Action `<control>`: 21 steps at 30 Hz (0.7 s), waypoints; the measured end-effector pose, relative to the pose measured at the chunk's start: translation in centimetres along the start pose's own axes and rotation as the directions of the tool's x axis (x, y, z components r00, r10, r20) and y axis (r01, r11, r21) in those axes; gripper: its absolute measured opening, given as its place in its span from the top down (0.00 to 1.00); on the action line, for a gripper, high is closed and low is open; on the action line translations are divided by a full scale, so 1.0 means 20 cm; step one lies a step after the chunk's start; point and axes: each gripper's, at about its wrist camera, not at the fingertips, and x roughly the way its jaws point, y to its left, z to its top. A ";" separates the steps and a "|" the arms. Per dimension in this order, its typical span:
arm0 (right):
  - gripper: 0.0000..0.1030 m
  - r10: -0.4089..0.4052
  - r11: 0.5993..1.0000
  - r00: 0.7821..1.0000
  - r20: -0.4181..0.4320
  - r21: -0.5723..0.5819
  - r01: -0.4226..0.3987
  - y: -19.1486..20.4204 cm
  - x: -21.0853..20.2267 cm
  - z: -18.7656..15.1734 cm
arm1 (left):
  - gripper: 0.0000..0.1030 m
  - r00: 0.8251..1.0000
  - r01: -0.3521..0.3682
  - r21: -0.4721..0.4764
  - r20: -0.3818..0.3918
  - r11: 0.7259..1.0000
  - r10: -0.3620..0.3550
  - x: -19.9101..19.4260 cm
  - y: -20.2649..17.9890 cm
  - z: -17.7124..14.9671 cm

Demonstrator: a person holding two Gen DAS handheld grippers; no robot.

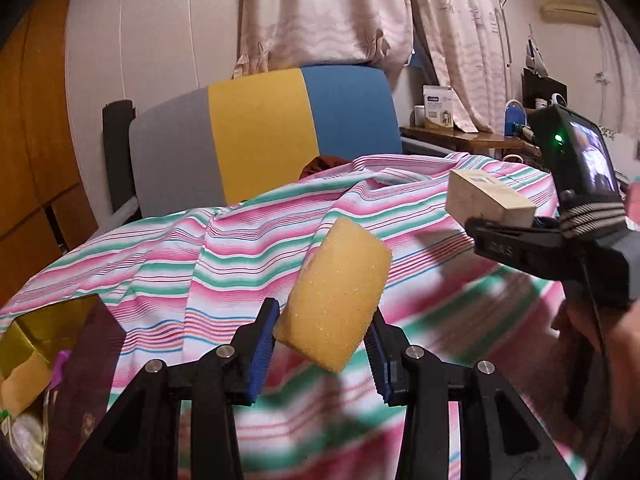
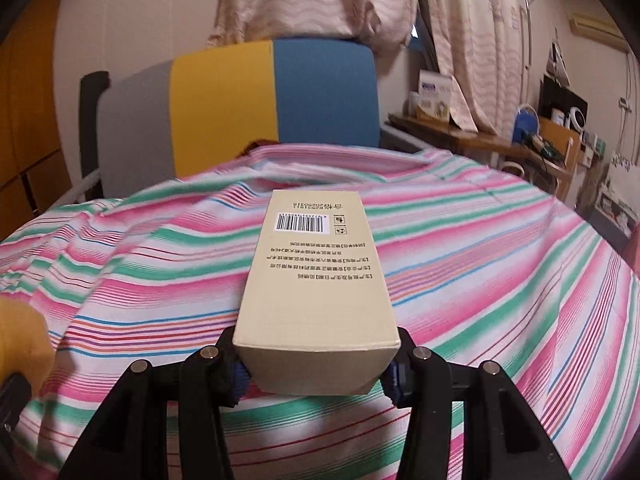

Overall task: Organize objects
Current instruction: 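Carry the sponge cake with the left gripper while the right carries the cream box to the tray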

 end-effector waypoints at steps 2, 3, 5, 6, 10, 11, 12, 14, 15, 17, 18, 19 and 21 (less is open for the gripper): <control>0.51 0.008 1.000 1.000 0.003 -0.014 -0.008 0.02 -0.01 0.00 | 0.59 1.000 0.001 -0.008 0.005 1.000 -0.001 -0.03 0.01 -0.02; 0.51 0.013 1.000 1.000 -0.002 -0.019 -0.013 0.03 -0.02 0.00 | 0.59 1.000 0.003 -0.015 0.006 1.000 -0.003 -0.05 0.02 -0.03; 0.51 0.027 0.999 1.000 -0.011 -0.025 -0.027 0.05 -0.03 0.00 | 0.59 1.000 0.008 -0.031 0.003 0.999 -0.008 -0.07 0.04 -0.04; 0.51 0.037 0.999 0.999 -0.014 -0.026 -0.038 0.06 -0.05 0.00 | 0.59 1.000 0.010 -0.040 0.001 0.999 -0.010 -0.09 0.05 -0.06; 0.51 0.088 0.996 0.995 -0.043 -0.010 -0.089 0.09 -0.10 -0.02 | 0.59 1.000 0.015 -0.084 -0.008 0.996 -0.016 -0.14 0.10 -0.10; 0.51 0.104 0.995 0.993 -0.050 -0.003 -0.104 0.10 -0.11 -0.04 | 0.59 1.000 0.016 -0.093 -0.013 0.996 -0.017 -0.14 0.11 -0.11; 0.51 0.127 0.992 0.990 -0.057 0.009 -0.127 0.12 -0.14 -0.05 | 0.59 1.000 0.017 -0.102 -0.016 0.995 -0.019 -0.15 0.12 -0.12; 0.51 0.164 0.986 0.985 -0.060 0.022 -0.163 0.16 -0.18 -0.07 | 0.59 1.000 0.013 -0.125 -0.009 0.992 -0.014 -0.18 0.14 -0.13; 0.51 0.179 0.984 0.982 -0.060 0.024 -0.178 0.18 -0.20 -0.09 | 0.59 1.000 0.010 -0.140 -0.002 0.990 -0.010 -0.20 0.15 -0.14; 0.51 0.204 0.979 0.977 -0.058 0.026 -0.203 0.24 -0.24 -0.12 | 0.59 1.000 0.006 -0.162 -0.012 0.987 -0.008 -0.22 0.18 -0.15; 0.51 0.220 0.976 0.974 -0.059 0.027 -0.218 0.28 -0.26 -0.14 | 0.59 1.000 0.006 -0.180 -0.015 0.984 -0.009 -0.24 0.20 -0.16; 0.51 0.227 0.974 0.972 -0.060 0.026 -0.226 0.30 -0.27 -0.16 | 0.59 1.000 0.008 -0.194 -0.019 0.981 -0.011 -0.26 0.21 -0.17; 0.51 0.234 0.972 0.971 -0.056 0.013 -0.234 0.35 -0.30 -0.18 | 0.59 1.000 0.011 -0.224 -0.024 0.975 -0.017 -0.32 0.26 -0.20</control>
